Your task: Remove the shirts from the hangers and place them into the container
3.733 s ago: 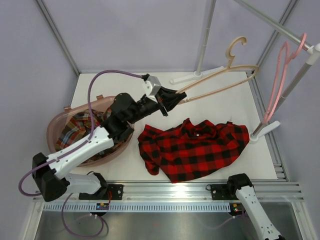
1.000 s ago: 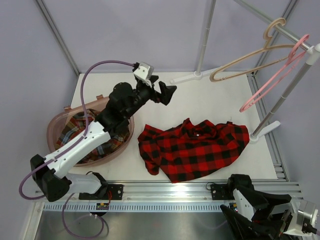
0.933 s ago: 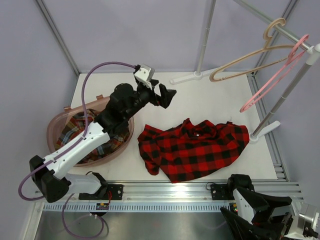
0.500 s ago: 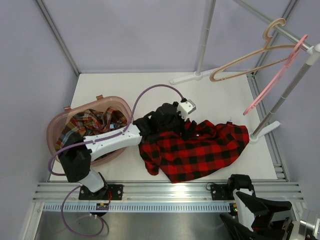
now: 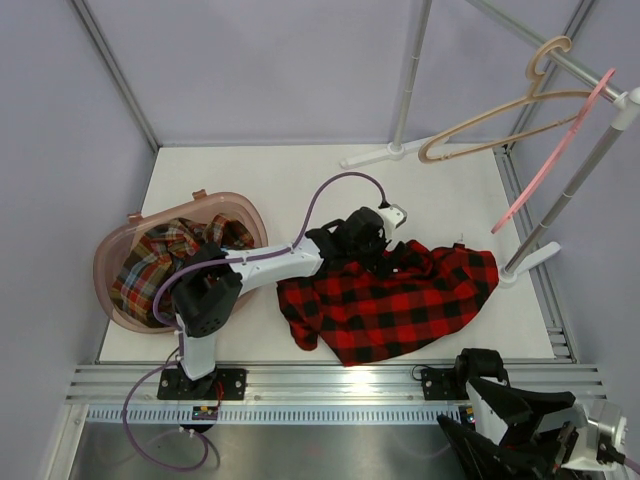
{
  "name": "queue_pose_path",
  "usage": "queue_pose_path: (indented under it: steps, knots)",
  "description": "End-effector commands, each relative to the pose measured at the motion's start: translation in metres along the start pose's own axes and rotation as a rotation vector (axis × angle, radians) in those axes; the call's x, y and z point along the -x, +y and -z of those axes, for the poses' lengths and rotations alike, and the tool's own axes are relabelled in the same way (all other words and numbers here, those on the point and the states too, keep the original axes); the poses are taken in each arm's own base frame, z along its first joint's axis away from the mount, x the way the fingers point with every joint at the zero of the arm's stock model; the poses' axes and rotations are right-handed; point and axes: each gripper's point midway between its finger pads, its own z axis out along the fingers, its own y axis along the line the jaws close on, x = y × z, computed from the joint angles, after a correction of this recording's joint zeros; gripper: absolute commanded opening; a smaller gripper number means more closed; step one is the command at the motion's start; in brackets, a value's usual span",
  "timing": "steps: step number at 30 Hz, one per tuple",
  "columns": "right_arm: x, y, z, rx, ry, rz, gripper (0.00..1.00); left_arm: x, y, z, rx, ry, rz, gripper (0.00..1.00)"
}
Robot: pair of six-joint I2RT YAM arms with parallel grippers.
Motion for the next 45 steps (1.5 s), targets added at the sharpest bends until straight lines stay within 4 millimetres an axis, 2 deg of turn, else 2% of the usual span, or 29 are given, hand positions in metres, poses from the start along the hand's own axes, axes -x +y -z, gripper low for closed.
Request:
queue_pose_path:
  steps: [1, 2, 6, 12, 13, 16, 18, 19, 21, 22, 24, 27, 30, 33, 34, 36, 37, 39, 41, 43, 44, 45]
  knots:
    - [-0.010, -0.016, -0.005, -0.052, 0.035, -0.038, 0.99, 0.023, 0.010, 0.014, 0.077, -0.071, 0.072, 0.98]
    - [-0.013, -0.020, -0.008, -0.060, 0.046, -0.046, 0.99, 0.015, 0.013, 0.015, 0.095, -0.037, 0.080, 0.98]
    - [-0.015, -0.023, -0.009, -0.062, 0.052, -0.046, 0.99, 0.016, 0.019, 0.024, 0.124, -0.026, 0.107, 0.99]
    - [-0.016, -0.024, -0.009, -0.062, 0.055, -0.047, 1.00, 0.013, 0.024, 0.023, -0.089, 0.038, 0.271, 0.99]
    - [-0.016, -0.024, -0.009, -0.063, 0.054, -0.043, 0.99, 0.012, 0.014, 0.027, -0.217, 0.058, 0.321, 0.99]
    - [-0.016, -0.024, -0.009, -0.065, 0.052, -0.038, 0.99, 0.008, -0.006, 0.029, -0.435, 0.078, 0.397, 0.99]
    - [-0.014, -0.023, -0.008, -0.062, 0.047, -0.034, 0.99, 0.000, -0.011, 0.027, -0.491, 0.092, 0.419, 0.99]
    - [-0.014, -0.022, -0.008, -0.060, 0.045, -0.032, 1.00, 0.003, -0.015, 0.028, -0.534, 0.080, 0.433, 0.99]
    - [-0.012, -0.021, -0.007, -0.061, 0.038, -0.027, 1.00, -0.010, -0.018, 0.024, -0.569, 0.099, 0.466, 0.99]
    - [-0.012, -0.021, -0.007, -0.062, 0.034, -0.022, 0.99, -0.005, -0.024, 0.025, -0.620, 0.076, 0.479, 0.99]
    - [-0.011, -0.020, -0.005, -0.063, 0.031, -0.019, 0.99, -0.016, -0.030, 0.024, -0.655, 0.090, 0.506, 0.99]
    - [-0.010, -0.019, -0.004, -0.063, 0.022, -0.008, 0.99, -0.036, -0.030, 0.016, -0.624, 0.147, 0.513, 0.99]
    - [-0.010, -0.019, -0.004, -0.065, 0.021, -0.005, 0.99, -0.051, -0.049, 0.017, -0.670, 0.177, 0.487, 0.99]
    - [-0.010, -0.020, -0.004, -0.065, 0.020, -0.007, 0.99, -0.056, -0.075, 0.023, -0.735, 0.183, 0.433, 0.99]
    - [-0.011, -0.021, -0.004, -0.066, 0.021, -0.009, 0.99, -0.065, -0.088, 0.028, -0.762, 0.202, 0.427, 0.99]
    - [-0.011, -0.022, -0.004, -0.067, 0.020, -0.011, 0.99, -0.059, -0.101, 0.034, -0.809, 0.162, 0.398, 0.99]
    - [-0.012, -0.022, -0.005, -0.069, 0.022, -0.013, 0.99, -0.068, -0.110, 0.038, -0.827, 0.179, 0.408, 0.99]
    - [-0.014, -0.023, -0.004, -0.068, 0.024, -0.014, 0.99, -0.068, -0.122, 0.041, -0.842, 0.162, 0.393, 0.99]
    - [-0.014, -0.023, -0.004, -0.069, 0.023, -0.014, 0.99, -0.072, -0.128, 0.042, -0.814, 0.160, 0.387, 0.99]
    - [-0.015, -0.024, -0.004, -0.073, 0.026, -0.016, 0.99, -0.084, -0.135, 0.035, -0.731, 0.179, 0.343, 0.99]
    - [-0.015, -0.024, -0.004, -0.071, 0.024, -0.015, 0.99, -0.082, -0.136, 0.031, -0.686, 0.176, 0.314, 0.99]
    - [-0.015, -0.024, -0.004, -0.071, 0.023, -0.015, 0.99, -0.088, -0.138, 0.021, -0.584, 0.178, 0.277, 0.99]
